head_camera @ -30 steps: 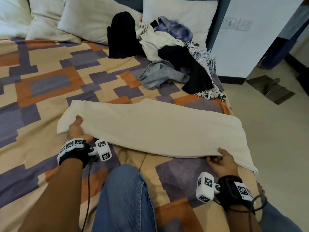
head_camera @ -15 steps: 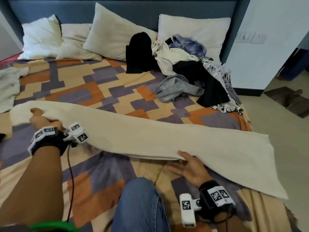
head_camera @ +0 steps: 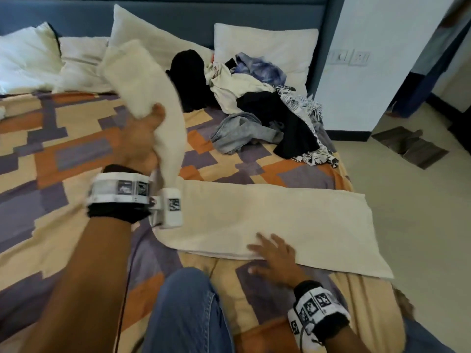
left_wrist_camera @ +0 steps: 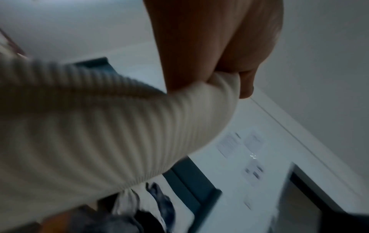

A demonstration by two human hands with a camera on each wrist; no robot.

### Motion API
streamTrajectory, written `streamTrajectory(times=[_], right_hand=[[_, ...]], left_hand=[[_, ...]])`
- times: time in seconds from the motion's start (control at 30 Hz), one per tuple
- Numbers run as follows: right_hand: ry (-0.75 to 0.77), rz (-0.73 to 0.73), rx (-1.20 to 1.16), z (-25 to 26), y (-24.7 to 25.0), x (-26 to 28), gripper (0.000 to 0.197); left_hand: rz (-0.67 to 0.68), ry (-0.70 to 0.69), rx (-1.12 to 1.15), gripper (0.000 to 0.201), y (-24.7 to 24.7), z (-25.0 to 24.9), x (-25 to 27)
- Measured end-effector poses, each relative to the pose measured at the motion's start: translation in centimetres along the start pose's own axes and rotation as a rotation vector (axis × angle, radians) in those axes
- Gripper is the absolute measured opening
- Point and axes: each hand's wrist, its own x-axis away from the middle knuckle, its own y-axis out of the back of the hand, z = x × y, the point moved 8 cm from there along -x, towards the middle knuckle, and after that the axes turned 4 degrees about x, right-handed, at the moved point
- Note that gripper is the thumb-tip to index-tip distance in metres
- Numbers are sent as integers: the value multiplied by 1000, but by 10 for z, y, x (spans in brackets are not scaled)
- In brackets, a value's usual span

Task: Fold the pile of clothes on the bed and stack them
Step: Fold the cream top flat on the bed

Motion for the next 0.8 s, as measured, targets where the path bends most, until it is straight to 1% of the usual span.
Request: streamTrajectory(times=[0.03,0.07,0.1,0.13,0.17,0.2,0.23,0.27,0.3,0.33,0.37,0.4,0.43,0.47,0.5,0.53,0.57,0.63,0.67,0.7,0.73,0.77,0.8], right_hand=[[75,15,-60,1,-9,2,85],[141,-70,-226,3,-4,9,77],[146,-244,-503,-6,11,20,70],[58,-423,-876,-25,25,33,66],[-76,-595,-1256,-55,27,45,64],[-166,-708,-1601,-77,22,57,60],[-263,-792,-1905,-99,12,66,51],[-336,-837,-2119,-120,5,78,43],[-360,-860,-2269,-134,-3,82,44],[-342,-883,-2351,-144,-3,84,46],[-313,-891,-2378,-164,-3,94,50],[-325,-866,-2405,-160,1,93,65],[-342,-759,-2437,-148,4,92,84],[-356,-693,-2400,-139,12,91,95],[-342,-650,-2356,-136,20,90,94],[-348,-657,-2320,-135,22,88,86],[-416,-687,-2267,-139,19,88,73],[-640,-798,-2100,-156,13,92,48],[-719,-802,-2057,-161,11,94,42],[-762,-772,-2041,-165,9,94,40],[-767,-754,-2031,-171,9,94,38],[-746,-740,-2022,-176,9,95,36],[-729,-731,-2014,-179,11,97,32]], left_hand=[[6,-3,-91,34,-27,8,9],[62,1,-185,28,-60,18,21],[160,27,-275,23,-96,36,37],[305,61,-382,25,-131,56,54],[464,81,-540,34,-167,81,78],[658,93,-704,48,-192,114,100],[881,108,-888,65,-212,158,129],[1066,128,-1137,82,-218,206,155],[1132,155,-1378,94,-204,251,170],[1124,199,-1552,99,-184,285,180],[1101,227,-1607,100,-178,319,196],[1066,217,-1620,100,-161,332,202],[1032,168,-1614,100,-147,340,204],[1004,125,-1612,100,-139,342,203],[986,116,-1608,98,-136,346,205],[985,117,-1606,97,-134,343,204],[985,120,-1611,96,-135,342,205],[1000,148,-1585,96,-136,341,207],[1015,173,-1548,94,-137,336,206],[1013,208,-1481,90,-137,329,201],[951,268,-1345,81,-135,321,192],[805,325,-1107,67,-133,306,181],[589,349,-871,49,-123,290,166]])
